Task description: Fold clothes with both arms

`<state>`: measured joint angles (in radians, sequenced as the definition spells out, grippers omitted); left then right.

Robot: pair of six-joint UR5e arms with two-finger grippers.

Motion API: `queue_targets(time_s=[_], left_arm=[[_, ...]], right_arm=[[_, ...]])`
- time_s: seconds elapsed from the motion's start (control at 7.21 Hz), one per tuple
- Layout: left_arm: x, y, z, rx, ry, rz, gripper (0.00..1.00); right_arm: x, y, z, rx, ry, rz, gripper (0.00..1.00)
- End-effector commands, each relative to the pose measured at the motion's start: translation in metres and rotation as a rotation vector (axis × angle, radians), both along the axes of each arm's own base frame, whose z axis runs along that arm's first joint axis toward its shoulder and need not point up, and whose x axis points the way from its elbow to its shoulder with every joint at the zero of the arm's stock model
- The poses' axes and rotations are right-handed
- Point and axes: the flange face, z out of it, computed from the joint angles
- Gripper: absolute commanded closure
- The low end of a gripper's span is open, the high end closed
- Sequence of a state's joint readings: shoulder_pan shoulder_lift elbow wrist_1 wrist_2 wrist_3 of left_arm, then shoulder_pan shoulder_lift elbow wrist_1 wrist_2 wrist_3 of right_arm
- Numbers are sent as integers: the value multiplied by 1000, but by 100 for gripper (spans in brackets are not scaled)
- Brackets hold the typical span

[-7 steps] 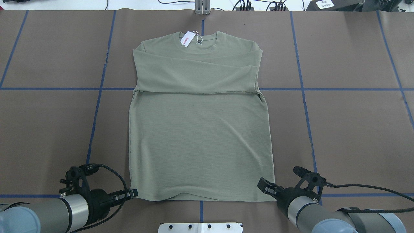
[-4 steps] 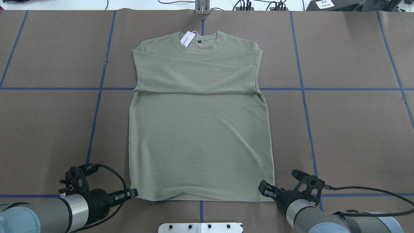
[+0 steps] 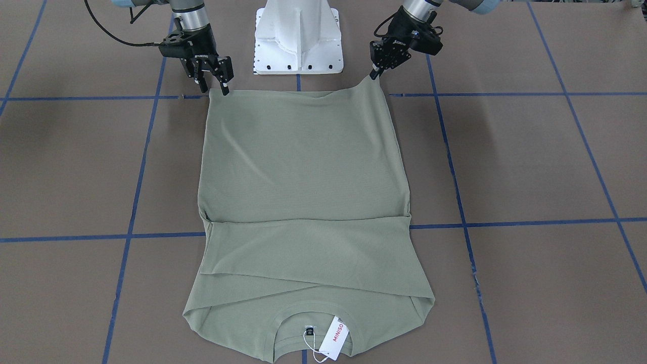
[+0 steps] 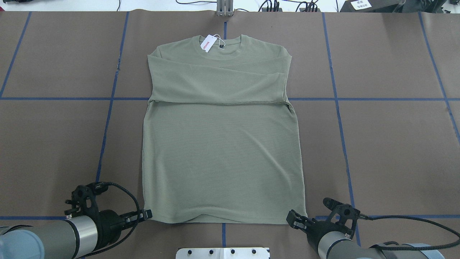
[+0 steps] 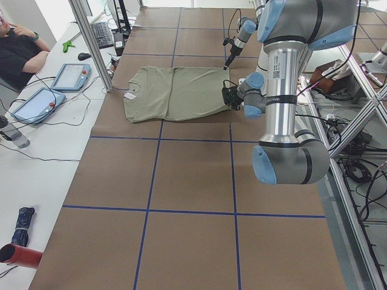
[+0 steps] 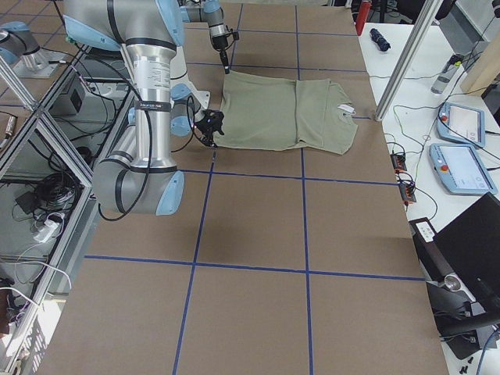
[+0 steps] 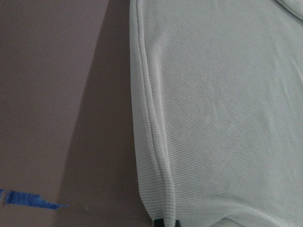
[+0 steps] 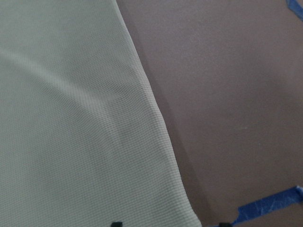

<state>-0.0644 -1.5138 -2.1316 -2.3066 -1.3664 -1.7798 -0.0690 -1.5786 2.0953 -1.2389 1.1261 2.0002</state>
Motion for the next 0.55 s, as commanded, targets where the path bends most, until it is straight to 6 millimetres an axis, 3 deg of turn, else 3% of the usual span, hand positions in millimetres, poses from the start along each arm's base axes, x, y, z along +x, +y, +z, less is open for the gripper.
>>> queue_targets(time_s=[0.0,0.42], left_arm=[[0,0,0,-8,4,-6,100],[-1,0,-1,-8,5,-6,100]], right_arm=[[1,2,5,4,11,-1,26],[1,0,6,21,12,17,41]])
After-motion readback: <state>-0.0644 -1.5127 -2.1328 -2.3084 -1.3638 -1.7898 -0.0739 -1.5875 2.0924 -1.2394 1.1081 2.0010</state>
